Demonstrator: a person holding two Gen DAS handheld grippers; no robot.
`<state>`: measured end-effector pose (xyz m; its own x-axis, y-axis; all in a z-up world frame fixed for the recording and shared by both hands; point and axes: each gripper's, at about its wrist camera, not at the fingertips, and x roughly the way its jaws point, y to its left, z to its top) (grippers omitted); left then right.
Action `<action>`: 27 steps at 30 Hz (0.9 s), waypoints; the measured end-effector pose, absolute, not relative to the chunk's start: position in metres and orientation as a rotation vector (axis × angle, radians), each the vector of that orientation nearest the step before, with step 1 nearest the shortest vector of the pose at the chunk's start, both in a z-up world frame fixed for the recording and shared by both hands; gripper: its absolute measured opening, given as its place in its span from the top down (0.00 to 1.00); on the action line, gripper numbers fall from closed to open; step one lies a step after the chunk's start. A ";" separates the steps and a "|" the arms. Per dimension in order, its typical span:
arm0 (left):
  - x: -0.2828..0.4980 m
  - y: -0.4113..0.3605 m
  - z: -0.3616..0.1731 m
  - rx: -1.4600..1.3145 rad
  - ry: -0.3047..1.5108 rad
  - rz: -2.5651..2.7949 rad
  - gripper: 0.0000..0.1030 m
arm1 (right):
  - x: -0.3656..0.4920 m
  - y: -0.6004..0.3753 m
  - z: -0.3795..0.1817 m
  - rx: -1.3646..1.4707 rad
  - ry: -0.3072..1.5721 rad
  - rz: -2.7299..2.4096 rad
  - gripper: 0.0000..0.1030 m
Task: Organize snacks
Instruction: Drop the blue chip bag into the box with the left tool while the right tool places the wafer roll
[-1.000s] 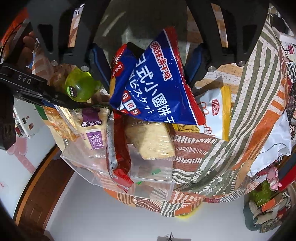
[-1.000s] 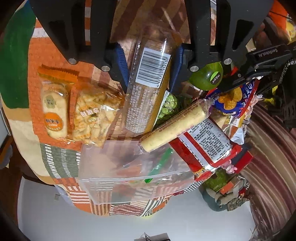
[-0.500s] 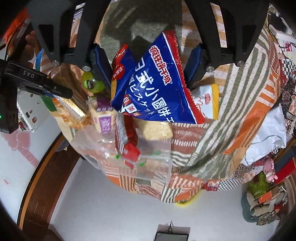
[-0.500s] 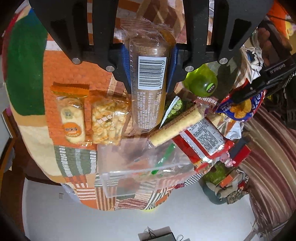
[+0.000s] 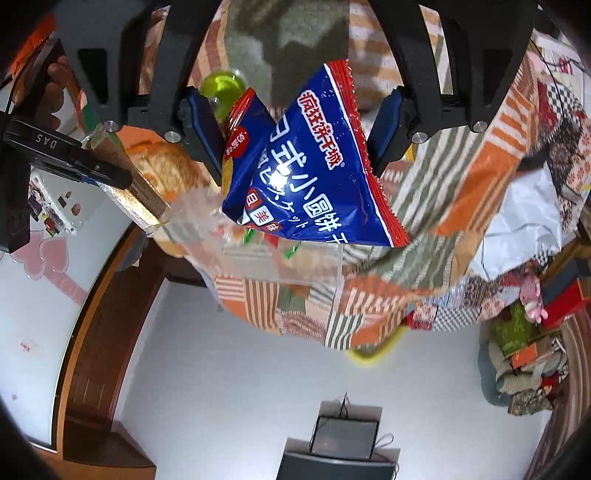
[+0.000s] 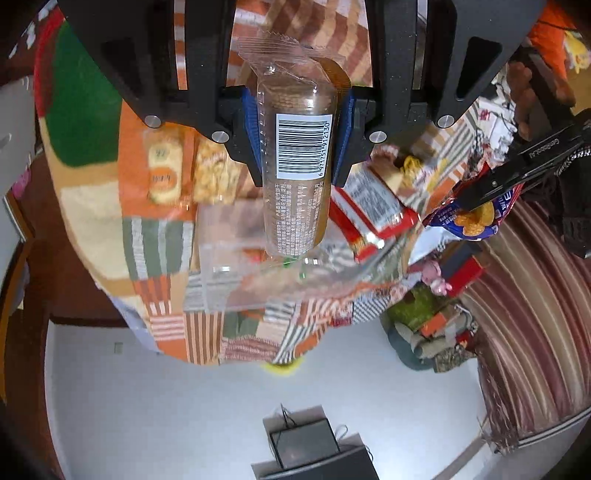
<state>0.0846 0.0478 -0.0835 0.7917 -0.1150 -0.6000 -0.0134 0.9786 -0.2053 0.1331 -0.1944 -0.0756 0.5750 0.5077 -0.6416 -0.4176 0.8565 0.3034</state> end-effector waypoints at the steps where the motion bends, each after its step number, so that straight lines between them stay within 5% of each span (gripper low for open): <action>1: 0.087 0.048 -0.080 -0.200 0.645 -0.055 0.31 | 0.134 -0.194 -0.073 0.119 0.779 0.539 0.69; 27: 0.204 0.062 -0.084 -0.174 0.686 -0.026 0.31 | 0.219 -0.200 -0.055 0.164 0.690 0.453 0.69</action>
